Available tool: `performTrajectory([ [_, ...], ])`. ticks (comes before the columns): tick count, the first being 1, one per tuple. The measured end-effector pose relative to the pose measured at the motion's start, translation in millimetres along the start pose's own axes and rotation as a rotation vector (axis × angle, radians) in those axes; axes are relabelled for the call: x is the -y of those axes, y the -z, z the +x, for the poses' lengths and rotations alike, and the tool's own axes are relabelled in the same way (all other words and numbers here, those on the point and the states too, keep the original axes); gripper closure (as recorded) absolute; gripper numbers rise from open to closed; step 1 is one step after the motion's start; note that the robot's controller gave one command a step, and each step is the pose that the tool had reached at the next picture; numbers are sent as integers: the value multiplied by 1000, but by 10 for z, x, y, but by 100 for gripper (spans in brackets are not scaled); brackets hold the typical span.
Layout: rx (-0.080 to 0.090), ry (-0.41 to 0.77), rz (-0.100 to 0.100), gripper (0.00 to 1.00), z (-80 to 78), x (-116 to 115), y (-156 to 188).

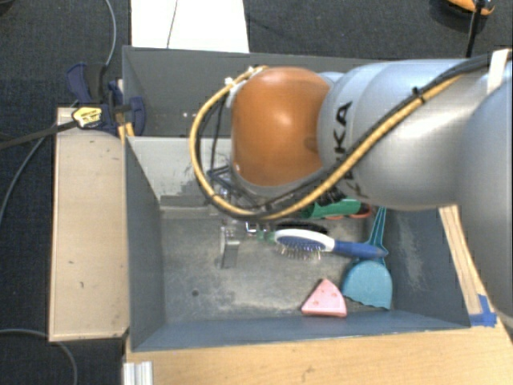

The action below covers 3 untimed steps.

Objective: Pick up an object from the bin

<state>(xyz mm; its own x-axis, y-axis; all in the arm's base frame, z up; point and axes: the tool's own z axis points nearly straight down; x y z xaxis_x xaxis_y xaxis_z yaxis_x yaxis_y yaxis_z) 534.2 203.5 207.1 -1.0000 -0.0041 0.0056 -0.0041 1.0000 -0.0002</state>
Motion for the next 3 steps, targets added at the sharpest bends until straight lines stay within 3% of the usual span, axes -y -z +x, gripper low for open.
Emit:
performTrajectory([
  [1,8,-5,-2,0,-18,11,47],
  [2,14,26,-5,0,-54,289,-362],
  [3,13,-9,-3,0,-333,467,-956],
])
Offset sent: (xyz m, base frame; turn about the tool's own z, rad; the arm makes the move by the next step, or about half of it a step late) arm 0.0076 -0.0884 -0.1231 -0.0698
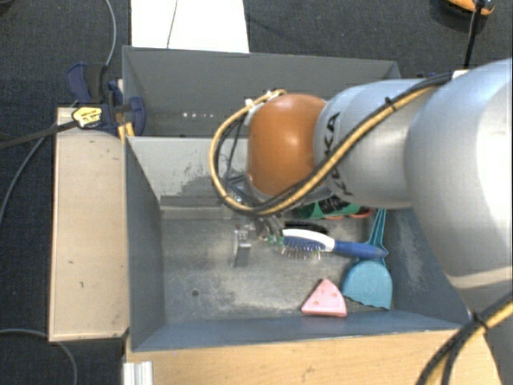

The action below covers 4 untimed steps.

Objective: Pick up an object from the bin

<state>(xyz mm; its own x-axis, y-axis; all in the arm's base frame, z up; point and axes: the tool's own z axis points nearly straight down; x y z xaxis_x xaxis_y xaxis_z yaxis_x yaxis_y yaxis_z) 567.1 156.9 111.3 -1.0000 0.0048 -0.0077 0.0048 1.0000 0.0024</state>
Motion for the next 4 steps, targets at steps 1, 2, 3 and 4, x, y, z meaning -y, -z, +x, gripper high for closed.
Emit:
performTrajectory([
  [1,-14,59,0,0,8,295,-222],
  [2,4,317,-1,0,7,695,-87],
  [3,-4,255,-1,0,67,931,19],
  [4,-2,-5,-1,0,110,990,2],
])
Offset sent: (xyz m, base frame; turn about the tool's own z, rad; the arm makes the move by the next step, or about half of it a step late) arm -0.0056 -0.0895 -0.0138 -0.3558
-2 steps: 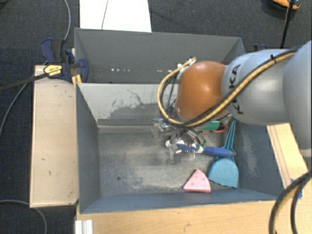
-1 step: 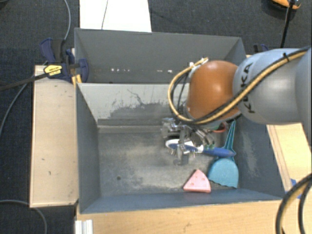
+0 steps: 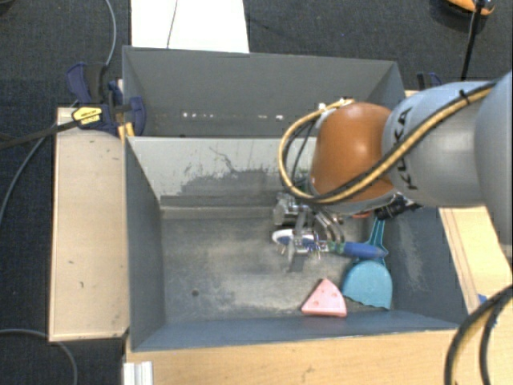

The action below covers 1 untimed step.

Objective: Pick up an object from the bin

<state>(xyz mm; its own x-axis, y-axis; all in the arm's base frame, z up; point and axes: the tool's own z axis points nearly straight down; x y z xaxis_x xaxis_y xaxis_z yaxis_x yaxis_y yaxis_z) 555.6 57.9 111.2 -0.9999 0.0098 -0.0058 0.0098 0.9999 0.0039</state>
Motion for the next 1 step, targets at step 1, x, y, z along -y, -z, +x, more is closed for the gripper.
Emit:
performTrajectory([
  [1,1,111,-1,0,-226,451,59],
])
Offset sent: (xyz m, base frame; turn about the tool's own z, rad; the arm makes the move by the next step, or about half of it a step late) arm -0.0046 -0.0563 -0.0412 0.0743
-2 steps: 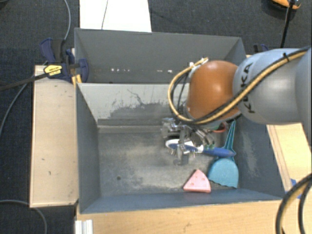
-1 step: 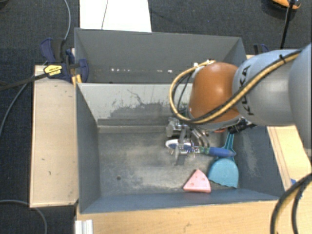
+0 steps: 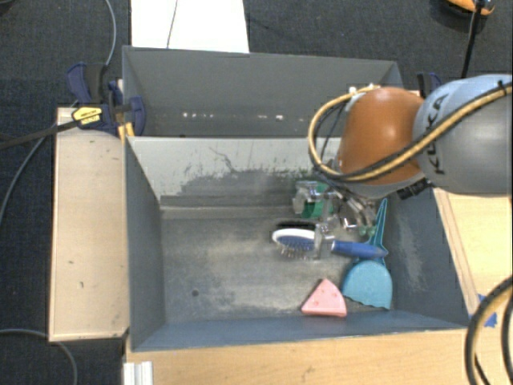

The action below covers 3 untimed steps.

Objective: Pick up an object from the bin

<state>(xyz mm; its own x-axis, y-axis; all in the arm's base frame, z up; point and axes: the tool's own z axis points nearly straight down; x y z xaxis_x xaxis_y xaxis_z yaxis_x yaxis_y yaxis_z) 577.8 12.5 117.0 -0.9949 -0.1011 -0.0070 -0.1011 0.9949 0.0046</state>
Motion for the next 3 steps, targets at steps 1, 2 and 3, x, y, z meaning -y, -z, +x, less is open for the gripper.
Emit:
performTrajectory([
  [1,7,-65,5,0,90,294,-184],
  [2,1,-227,-1,100,280,229,-451],
  [3,1,-228,-1,100,280,229,-451],
])
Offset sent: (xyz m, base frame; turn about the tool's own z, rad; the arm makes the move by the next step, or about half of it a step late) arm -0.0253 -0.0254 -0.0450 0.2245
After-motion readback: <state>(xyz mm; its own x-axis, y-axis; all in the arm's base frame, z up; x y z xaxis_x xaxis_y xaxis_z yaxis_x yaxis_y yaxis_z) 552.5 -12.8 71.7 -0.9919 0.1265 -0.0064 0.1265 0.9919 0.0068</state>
